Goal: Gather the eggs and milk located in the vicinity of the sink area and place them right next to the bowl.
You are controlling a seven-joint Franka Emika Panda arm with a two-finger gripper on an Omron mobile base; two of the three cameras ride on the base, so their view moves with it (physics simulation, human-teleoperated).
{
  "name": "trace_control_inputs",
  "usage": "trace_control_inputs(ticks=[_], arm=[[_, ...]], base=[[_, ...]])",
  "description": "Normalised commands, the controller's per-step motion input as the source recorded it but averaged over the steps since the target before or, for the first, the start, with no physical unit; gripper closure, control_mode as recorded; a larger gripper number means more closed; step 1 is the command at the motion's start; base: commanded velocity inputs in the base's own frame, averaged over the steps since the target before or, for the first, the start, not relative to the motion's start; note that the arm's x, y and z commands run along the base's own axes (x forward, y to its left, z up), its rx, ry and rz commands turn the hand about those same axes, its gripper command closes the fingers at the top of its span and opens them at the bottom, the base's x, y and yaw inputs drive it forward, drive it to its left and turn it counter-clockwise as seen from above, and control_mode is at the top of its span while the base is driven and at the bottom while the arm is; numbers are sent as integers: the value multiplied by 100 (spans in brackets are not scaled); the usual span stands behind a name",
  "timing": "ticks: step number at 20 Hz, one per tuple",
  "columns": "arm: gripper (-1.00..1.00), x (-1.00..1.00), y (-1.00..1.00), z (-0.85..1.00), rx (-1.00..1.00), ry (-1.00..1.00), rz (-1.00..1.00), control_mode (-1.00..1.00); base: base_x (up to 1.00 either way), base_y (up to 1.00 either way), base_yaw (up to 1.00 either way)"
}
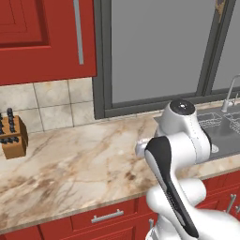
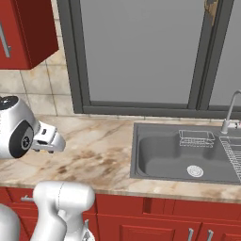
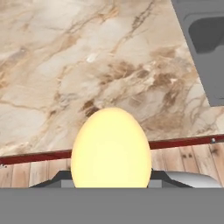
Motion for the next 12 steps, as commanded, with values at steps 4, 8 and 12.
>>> trace_control_inputs(ticks=[4, 8, 12], arm=[[100, -11, 0, 0, 0, 0, 0, 100], [100, 0, 0, 0, 0, 0, 0, 100], [100, 0, 0, 0, 0, 0, 0, 100]], base=[[-8, 0, -1], [-96, -48, -17], [-94, -56, -16]])
